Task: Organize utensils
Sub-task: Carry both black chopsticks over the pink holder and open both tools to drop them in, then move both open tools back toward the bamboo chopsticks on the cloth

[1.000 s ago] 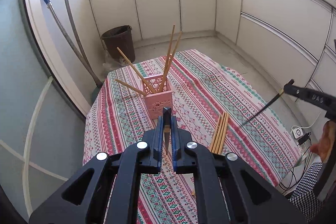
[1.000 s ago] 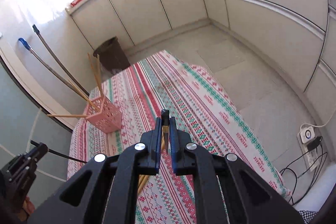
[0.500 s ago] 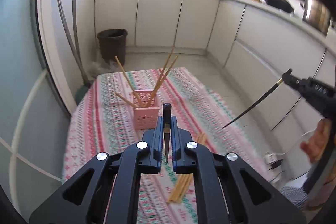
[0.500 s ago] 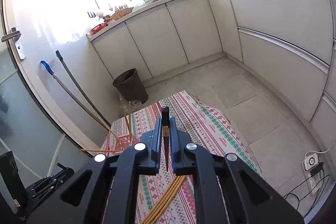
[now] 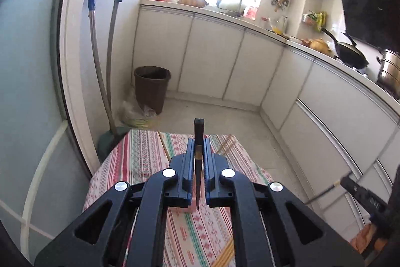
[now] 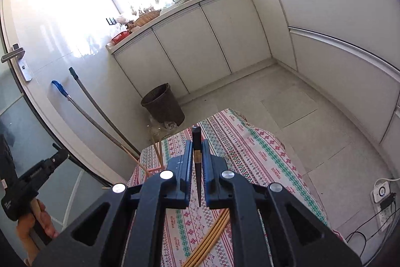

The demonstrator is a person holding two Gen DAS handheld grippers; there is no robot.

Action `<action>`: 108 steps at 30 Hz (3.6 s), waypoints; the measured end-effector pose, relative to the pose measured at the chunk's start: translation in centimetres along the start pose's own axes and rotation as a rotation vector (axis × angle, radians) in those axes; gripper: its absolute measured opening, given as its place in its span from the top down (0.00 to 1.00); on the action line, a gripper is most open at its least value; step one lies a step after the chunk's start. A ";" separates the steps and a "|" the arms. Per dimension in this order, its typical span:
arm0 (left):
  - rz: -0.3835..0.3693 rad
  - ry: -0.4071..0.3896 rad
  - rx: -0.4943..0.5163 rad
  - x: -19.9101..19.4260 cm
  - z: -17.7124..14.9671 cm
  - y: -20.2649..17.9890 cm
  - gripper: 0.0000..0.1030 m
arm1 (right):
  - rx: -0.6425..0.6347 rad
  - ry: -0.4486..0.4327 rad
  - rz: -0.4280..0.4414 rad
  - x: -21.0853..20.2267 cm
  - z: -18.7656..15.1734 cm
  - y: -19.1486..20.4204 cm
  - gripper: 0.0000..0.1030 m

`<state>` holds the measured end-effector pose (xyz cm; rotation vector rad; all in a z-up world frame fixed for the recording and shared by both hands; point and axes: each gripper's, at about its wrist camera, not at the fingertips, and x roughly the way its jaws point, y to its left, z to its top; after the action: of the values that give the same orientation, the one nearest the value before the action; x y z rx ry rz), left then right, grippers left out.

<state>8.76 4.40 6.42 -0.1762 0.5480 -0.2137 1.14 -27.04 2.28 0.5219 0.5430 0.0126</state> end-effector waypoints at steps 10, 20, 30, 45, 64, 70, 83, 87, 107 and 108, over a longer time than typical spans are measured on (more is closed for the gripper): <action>0.077 0.087 -0.062 8.5 -0.4 1.8 0.93 | 0.002 0.039 -0.030 1.8 -0.1 -1.2 0.93; 0.066 0.061 -0.048 5.6 -0.7 2.6 0.91 | -0.006 0.041 -0.020 2.0 -0.2 -0.6 0.92; 0.094 0.103 -0.106 0.4 -5.3 4.7 0.86 | -0.036 0.027 0.024 3.3 -0.1 2.7 0.92; 0.150 0.089 -0.149 -1.0 -5.8 8.7 0.86 | -0.157 -0.030 0.071 9.1 1.1 12.2 0.92; 0.160 0.114 -0.071 0.4 -5.9 6.8 0.80 | -0.343 0.030 -0.018 12.7 -4.1 13.9 0.84; 0.142 0.126 -0.013 0.8 -6.6 4.9 0.69 | -0.454 0.001 -0.046 10.3 -6.7 13.7 0.67; 0.129 0.152 0.084 1.8 -8.6 1.8 0.38 | -0.436 0.036 -0.122 7.9 -8.6 10.2 0.39; 0.140 0.157 0.106 1.9 -9.2 1.1 0.33 | -0.423 0.038 -0.172 7.4 -8.7 9.0 0.29; 0.102 0.225 0.139 3.4 -11.4 -1.6 0.08 | -0.254 0.116 -0.262 5.9 -8.4 2.0 0.07; 0.102 0.236 0.139 3.7 -11.6 -1.7 0.07 | -0.238 0.126 -0.261 5.7 -8.4 1.5 0.07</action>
<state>5.37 0.64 -4.78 0.0133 0.7718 -0.1735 2.10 -20.98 -5.96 0.2161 0.7191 -0.1374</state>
